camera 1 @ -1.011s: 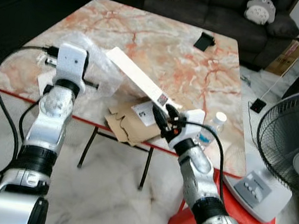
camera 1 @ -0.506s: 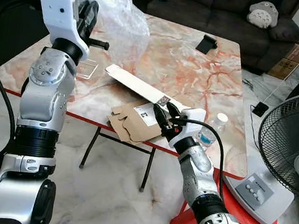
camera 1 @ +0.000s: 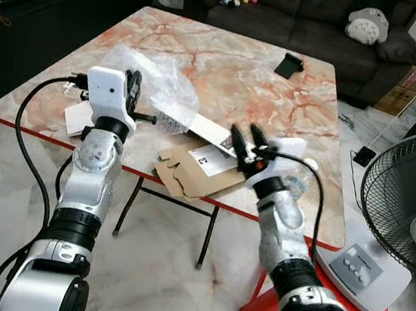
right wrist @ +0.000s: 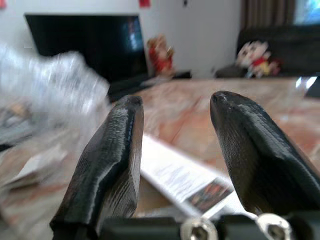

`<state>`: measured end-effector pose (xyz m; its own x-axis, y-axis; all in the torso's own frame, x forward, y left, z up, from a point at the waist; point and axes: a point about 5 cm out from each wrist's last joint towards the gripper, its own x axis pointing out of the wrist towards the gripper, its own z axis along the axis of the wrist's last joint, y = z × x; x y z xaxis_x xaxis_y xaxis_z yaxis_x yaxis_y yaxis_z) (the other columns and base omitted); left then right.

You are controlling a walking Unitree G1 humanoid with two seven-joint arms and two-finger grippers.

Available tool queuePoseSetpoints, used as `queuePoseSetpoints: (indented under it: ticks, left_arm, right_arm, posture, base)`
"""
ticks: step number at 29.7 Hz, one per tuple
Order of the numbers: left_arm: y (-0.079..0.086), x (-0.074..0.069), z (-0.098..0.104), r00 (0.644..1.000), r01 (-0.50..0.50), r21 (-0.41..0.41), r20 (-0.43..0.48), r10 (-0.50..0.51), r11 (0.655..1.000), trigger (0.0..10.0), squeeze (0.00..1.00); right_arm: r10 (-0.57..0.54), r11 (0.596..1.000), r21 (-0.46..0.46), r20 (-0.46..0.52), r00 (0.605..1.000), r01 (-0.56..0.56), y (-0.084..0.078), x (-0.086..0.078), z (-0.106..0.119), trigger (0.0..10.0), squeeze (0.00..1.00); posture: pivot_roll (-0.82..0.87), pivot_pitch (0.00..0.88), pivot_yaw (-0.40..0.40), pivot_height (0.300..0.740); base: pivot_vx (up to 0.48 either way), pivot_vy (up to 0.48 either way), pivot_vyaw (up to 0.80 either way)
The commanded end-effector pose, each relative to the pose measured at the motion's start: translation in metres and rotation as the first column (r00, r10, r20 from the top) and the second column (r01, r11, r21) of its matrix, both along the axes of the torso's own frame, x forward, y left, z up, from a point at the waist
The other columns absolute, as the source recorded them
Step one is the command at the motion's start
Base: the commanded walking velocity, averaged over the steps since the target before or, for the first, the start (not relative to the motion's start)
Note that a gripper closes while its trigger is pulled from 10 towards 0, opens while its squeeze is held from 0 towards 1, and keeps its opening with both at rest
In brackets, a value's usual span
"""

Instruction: Picking trash to rubbish bin

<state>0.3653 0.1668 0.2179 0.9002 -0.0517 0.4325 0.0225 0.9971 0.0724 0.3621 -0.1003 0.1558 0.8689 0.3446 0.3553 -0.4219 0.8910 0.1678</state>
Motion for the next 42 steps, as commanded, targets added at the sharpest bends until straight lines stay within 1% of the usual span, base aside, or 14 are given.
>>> queuePoseSetpoints:
  ticks: [1,4,6,7,11,14,21,33,37,40,42]
  left_arm:
    - [-0.007,0.0,-0.004,1.0,0.006,0.019,0.01,-0.006,1.0,10.0,0.0]
    - [-0.006,-0.001,-0.008,1.0,-0.021,0.026,0.023,0.02,0.999,10.0,0.0]
    - [-0.007,-0.001,-0.011,1.0,-0.029,0.027,0.013,0.028,0.999,10.0,0.0]
    - [-0.009,-0.002,-0.016,1.0,-0.025,0.029,-0.002,0.025,0.999,10.0,0.0]
    - [-0.013,-0.003,-0.022,1.0,-0.011,0.027,-0.012,0.012,1.0,10.0,0.0]
    - [-0.015,-0.004,-0.026,1.0,-0.011,0.049,-0.011,0.011,0.999,10.0,0.0]
    - [-0.017,-0.003,-0.024,0.999,-0.026,0.079,0.027,0.024,0.997,10.0,0.0]
    - [-0.018,-0.004,-0.028,0.999,-0.031,0.079,0.037,0.028,0.996,10.0,0.0]
    - [-0.018,-0.003,-0.03,0.999,-0.032,0.081,0.03,0.03,0.996,10.0,0.0]
    - [-0.017,-0.003,-0.036,0.999,-0.033,0.08,0.014,0.032,0.996,10.0,0.0]
    - [-0.017,-0.003,-0.036,0.999,-0.033,0.081,0.013,0.032,0.996,10.0,0.0]
  right_arm:
    - [-0.02,1.0,0.008,0.054,0.998,0.019,-0.002,0.002,0.013,10.0,0.0]
    - [-0.02,1.0,0.012,0.056,0.998,0.02,-0.001,0.003,0.014,10.0,0.0]
    - [-0.02,1.0,0.01,0.054,0.998,0.019,0.0,0.002,0.013,10.0,0.0]
    - [-0.019,1.0,0.007,0.049,0.999,0.019,0.001,0.001,0.011,10.0,0.0]
    - [-0.025,1.0,0.006,0.039,0.999,0.024,0.0,0.0,0.007,10.0,0.0]
    - [-0.038,0.999,-0.001,0.032,0.999,0.039,-0.003,-0.001,0.004,10.0,0.0]
    - [-0.042,0.999,-0.009,0.033,0.999,0.042,-0.004,-0.003,0.002,10.0,0.0]
    - [-0.037,0.999,-0.01,0.03,0.999,0.037,-0.002,-0.003,0.001,10.0,0.0]
    - [-0.049,0.999,-0.014,0.021,0.999,0.049,-0.007,-0.003,-0.002,10.0,0.0]
    - [-0.067,0.997,-0.026,0.005,0.998,0.067,-0.015,-0.003,-0.007,10.0,0.0]
    - [-0.068,0.997,-0.028,0.004,0.998,0.068,-0.016,-0.003,-0.007,10.0,0.0]
  posture:
    - [0.03,0.016,-0.097,0.74]
    - [0.03,0.014,-0.094,0.74]
    - [0.03,0.013,-0.093,0.74]
    - [0.03,0.013,-0.093,0.74]
    - [0.03,0.011,-0.088,0.74]
    - [0.01,0.007,-0.083,0.74]
    - [0.01,0.0,-0.083,0.74]
    - [0.01,0.0,-0.083,0.74]
    - [0.01,0.0,-0.081,0.74]
    - [0.0,0.0,-0.08,0.74]
    - [0.0,0.0,-0.08,0.74]
  base:
    - [0.0,0.0,0.0]
    - [0.0,0.0,0.0]
    - [0.0,0.0,0.0]
    - [0.0,0.0,0.0]
    - [0.0,0.0,0.0]
    - [0.0,0.0,0.0]
    - [0.0,0.0,0.0]
    - [0.0,0.0,0.0]
    - [0.0,0.0,0.0]
    - [0.0,0.0,0.0]
    - [0.0,0.0,0.0]
